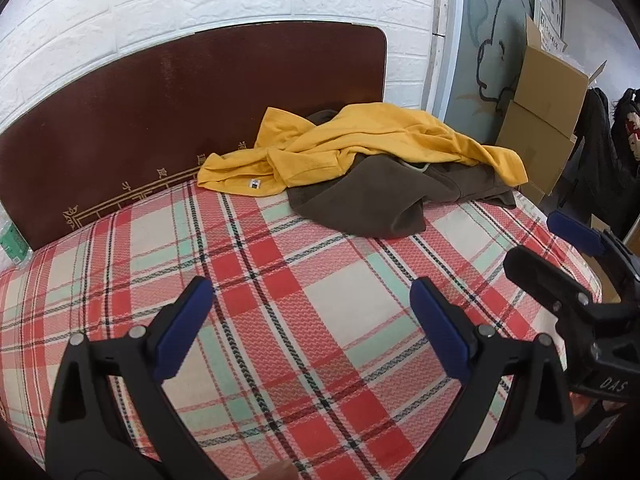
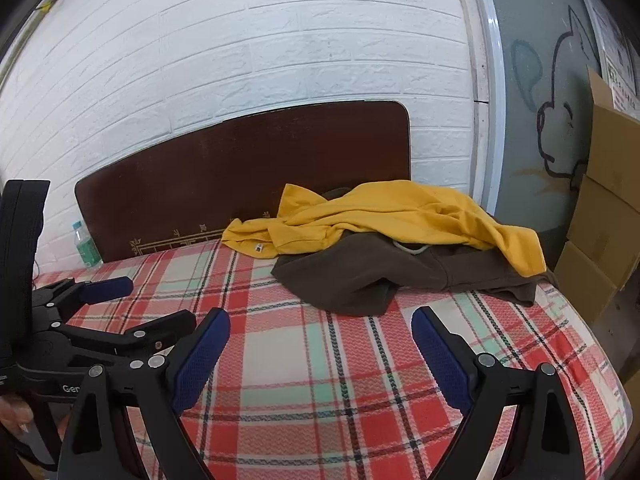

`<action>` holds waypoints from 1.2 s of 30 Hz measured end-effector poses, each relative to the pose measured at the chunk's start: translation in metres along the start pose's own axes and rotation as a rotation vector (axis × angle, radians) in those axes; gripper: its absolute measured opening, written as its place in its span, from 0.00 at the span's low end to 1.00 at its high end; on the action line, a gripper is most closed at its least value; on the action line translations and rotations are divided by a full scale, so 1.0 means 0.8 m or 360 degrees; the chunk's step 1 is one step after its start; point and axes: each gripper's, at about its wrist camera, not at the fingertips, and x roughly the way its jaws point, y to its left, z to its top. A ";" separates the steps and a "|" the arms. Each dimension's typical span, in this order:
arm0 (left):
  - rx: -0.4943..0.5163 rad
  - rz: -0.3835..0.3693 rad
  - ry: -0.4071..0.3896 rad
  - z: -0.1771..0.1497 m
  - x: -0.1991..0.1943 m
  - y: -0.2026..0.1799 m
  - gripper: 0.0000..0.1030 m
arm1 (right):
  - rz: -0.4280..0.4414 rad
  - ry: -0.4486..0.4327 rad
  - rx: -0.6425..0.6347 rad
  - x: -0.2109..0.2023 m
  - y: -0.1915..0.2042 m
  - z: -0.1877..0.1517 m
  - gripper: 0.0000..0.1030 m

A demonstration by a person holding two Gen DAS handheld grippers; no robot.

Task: Fold clothes
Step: 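Move both grippers toward the yellow T-shirt on the bed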

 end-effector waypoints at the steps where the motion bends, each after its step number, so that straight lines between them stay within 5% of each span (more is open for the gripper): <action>1: 0.0006 0.0013 0.0003 -0.001 0.001 0.000 0.97 | 0.0005 0.0004 0.0002 0.001 0.001 -0.001 0.91; 8: 0.0030 0.0070 -0.0038 0.003 0.011 -0.027 0.96 | 0.0039 -0.0012 0.0088 0.009 -0.014 -0.004 0.91; 22: -0.0114 0.0010 -0.0050 -0.004 0.053 0.016 0.96 | -0.0071 0.0040 0.0025 0.031 -0.017 -0.006 0.91; 36: -0.0128 0.0037 -0.0011 0.008 0.083 0.028 0.96 | 0.0010 0.0100 -0.0128 0.068 -0.009 0.011 0.91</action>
